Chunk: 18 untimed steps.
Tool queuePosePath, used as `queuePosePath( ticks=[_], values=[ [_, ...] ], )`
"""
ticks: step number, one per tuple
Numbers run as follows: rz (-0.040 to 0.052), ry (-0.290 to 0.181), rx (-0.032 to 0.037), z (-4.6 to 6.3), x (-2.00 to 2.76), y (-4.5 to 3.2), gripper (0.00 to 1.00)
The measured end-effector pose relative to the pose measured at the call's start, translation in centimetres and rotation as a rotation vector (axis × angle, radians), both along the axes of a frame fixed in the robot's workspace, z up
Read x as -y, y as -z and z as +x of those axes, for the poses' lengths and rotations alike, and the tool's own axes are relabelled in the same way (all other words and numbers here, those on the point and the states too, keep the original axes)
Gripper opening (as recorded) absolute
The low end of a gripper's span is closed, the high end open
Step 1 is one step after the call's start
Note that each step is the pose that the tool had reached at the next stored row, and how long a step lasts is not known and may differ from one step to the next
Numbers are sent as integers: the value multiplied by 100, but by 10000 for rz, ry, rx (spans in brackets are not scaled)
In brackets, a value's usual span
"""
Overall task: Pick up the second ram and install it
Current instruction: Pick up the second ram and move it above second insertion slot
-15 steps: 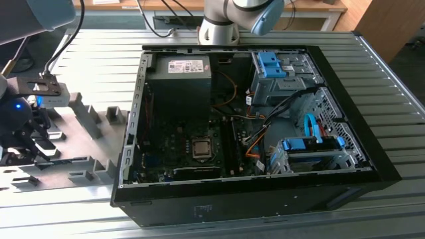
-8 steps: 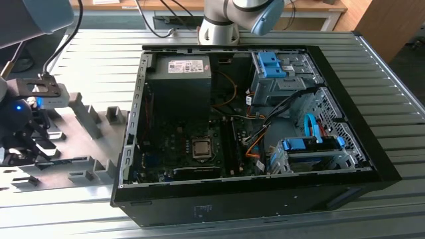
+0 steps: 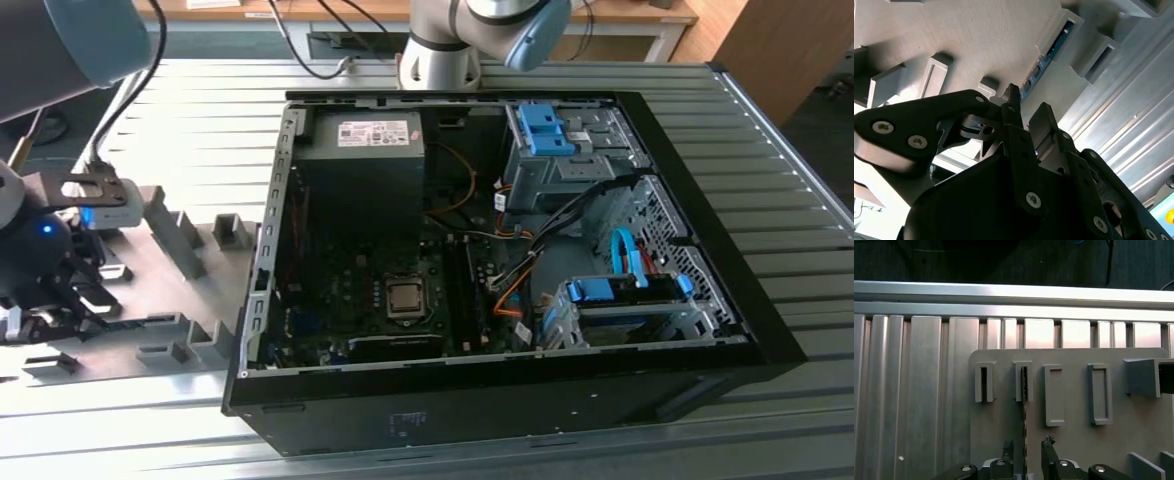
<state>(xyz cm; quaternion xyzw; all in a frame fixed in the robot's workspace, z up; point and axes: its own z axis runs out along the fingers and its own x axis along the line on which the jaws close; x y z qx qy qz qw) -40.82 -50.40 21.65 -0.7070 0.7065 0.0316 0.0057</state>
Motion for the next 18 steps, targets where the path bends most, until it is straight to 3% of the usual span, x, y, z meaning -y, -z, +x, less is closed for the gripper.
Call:
queuePosePath(
  ticks=[5, 18],
  values=[
    [66, -131, 1, -1, 5, 91, 35],
    [79, -250, -2, -11, 5, 306, 35]
  ],
)
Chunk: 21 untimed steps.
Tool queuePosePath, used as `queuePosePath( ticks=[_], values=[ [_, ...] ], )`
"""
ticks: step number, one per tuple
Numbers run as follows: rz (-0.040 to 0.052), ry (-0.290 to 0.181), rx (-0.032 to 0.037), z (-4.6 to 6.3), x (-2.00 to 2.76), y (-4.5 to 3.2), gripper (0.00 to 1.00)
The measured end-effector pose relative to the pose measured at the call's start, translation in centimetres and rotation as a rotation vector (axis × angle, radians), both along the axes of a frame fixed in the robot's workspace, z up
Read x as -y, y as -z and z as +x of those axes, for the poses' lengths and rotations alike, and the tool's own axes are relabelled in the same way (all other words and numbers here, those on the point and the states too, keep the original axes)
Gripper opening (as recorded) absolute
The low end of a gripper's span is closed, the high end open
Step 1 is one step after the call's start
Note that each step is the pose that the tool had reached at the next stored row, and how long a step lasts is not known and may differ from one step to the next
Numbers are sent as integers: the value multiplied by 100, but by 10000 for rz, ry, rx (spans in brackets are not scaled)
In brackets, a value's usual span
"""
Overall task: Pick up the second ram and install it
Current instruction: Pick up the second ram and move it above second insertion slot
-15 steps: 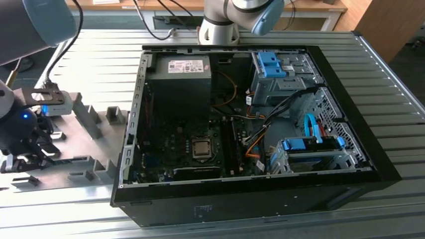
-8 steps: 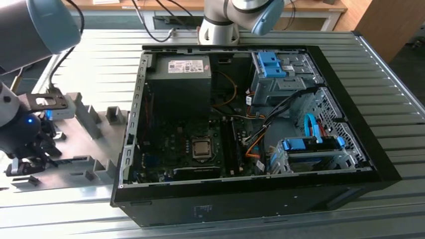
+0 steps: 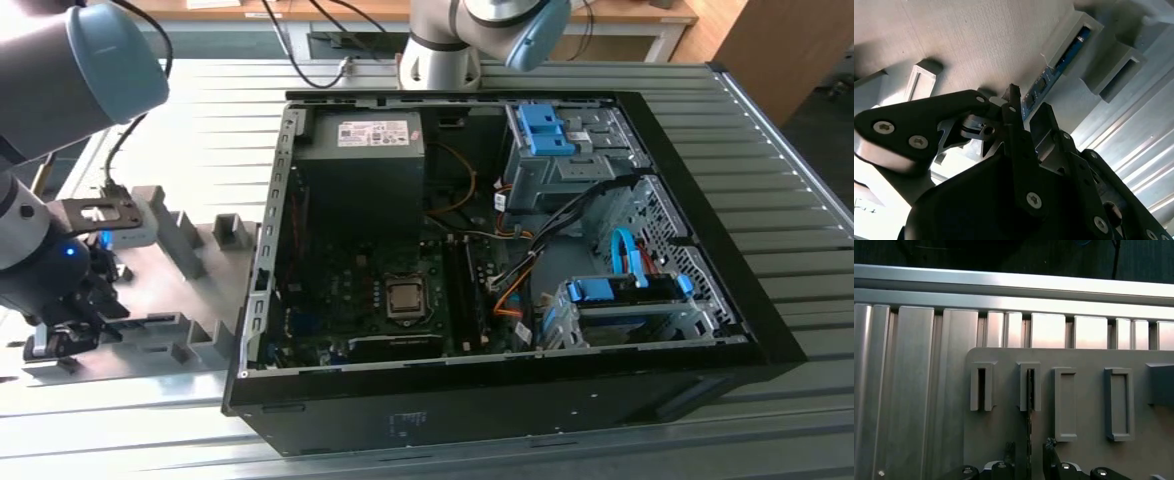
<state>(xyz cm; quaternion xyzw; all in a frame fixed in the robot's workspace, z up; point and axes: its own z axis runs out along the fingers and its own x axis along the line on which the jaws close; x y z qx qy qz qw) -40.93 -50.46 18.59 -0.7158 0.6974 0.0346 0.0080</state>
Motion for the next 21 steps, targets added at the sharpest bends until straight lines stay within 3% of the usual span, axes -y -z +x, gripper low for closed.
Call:
queuePosePath(
  ticks=[7, 13, 21],
  values=[
    [7, 0, 2, 1, 0, 1, 34],
    [11, 0, 1, 1, 0, 0, 14],
    [22, 0, 1, 1, 0, 0, 14]
  ],
)
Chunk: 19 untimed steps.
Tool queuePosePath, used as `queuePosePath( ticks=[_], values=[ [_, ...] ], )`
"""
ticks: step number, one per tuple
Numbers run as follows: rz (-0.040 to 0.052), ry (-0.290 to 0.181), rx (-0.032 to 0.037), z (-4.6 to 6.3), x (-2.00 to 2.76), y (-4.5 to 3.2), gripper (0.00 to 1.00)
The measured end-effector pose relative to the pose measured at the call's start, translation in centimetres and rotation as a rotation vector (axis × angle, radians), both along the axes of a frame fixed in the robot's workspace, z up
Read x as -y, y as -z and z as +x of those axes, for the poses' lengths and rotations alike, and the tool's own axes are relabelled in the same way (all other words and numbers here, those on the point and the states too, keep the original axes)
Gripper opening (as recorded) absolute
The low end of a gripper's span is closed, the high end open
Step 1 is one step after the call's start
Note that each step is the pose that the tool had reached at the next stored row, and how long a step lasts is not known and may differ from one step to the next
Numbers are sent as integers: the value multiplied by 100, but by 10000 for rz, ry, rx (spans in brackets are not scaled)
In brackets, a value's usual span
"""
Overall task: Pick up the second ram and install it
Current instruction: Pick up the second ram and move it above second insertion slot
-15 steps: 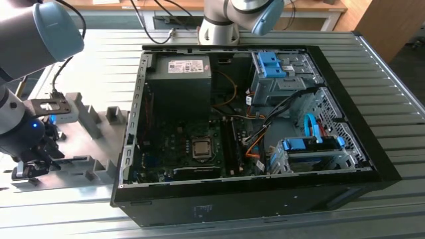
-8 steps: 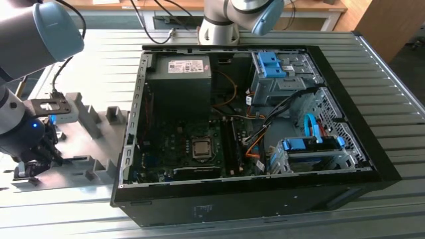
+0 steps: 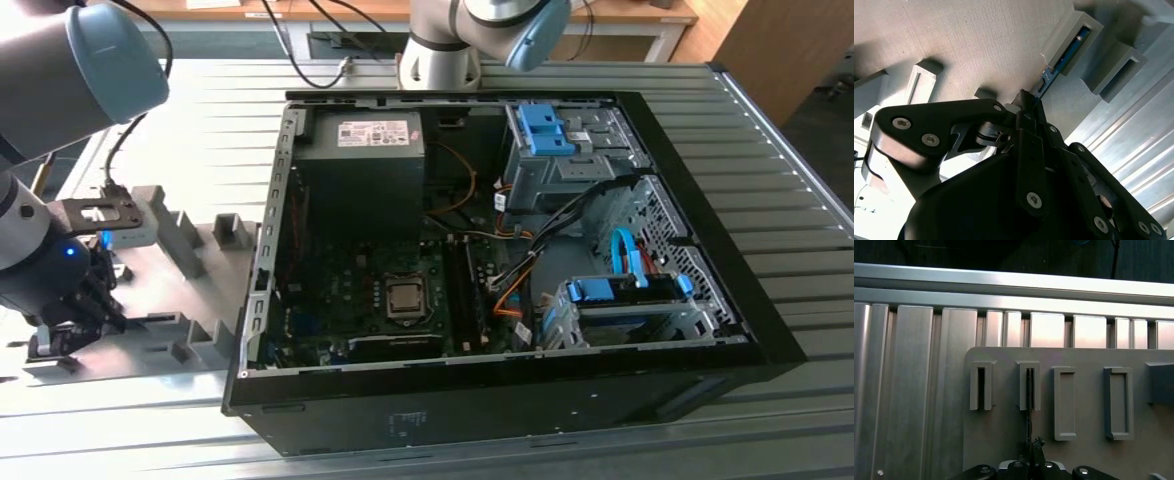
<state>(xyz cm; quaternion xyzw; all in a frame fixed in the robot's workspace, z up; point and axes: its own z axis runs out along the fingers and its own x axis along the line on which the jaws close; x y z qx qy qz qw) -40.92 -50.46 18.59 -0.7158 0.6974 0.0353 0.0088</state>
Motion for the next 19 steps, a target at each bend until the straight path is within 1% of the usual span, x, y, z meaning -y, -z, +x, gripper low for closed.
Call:
queuePosePath(
  ticks=[9, 19],
  values=[
    [4, 0, 0, 0, 0, -8, 14],
    [4, 0, 0, 0, -1, -162, 14]
  ],
)
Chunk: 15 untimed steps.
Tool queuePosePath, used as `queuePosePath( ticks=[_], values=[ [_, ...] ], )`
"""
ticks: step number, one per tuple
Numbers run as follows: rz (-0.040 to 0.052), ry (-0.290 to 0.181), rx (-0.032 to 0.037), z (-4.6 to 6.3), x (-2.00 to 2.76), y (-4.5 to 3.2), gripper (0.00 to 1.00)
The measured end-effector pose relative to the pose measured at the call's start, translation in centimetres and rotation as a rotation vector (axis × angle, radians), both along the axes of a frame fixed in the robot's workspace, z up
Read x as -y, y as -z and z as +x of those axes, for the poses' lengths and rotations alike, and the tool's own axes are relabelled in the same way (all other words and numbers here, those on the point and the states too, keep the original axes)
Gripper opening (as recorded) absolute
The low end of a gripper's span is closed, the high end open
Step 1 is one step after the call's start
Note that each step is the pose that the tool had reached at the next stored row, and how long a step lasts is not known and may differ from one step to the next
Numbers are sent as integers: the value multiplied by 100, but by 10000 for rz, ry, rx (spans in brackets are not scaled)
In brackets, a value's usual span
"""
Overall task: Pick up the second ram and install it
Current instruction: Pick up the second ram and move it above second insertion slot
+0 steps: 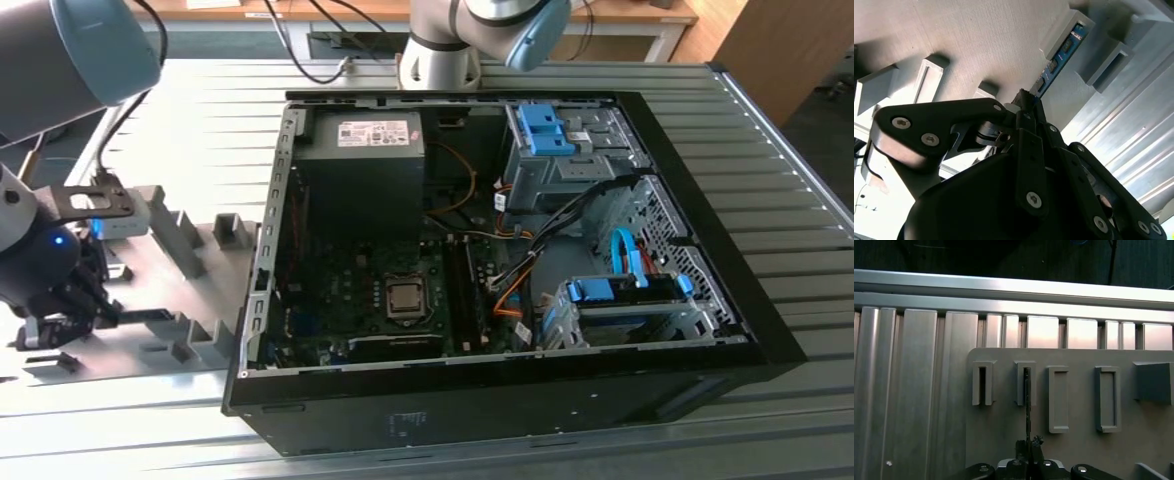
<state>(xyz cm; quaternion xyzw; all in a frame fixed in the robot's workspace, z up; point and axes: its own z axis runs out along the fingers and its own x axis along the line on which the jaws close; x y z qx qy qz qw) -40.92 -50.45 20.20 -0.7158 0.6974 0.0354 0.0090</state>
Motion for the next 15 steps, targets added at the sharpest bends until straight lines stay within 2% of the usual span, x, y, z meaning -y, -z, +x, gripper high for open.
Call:
queuePosePath(
  ticks=[15],
  values=[
    [0, 0, 1, 0, 0, -141, 14]
  ],
)
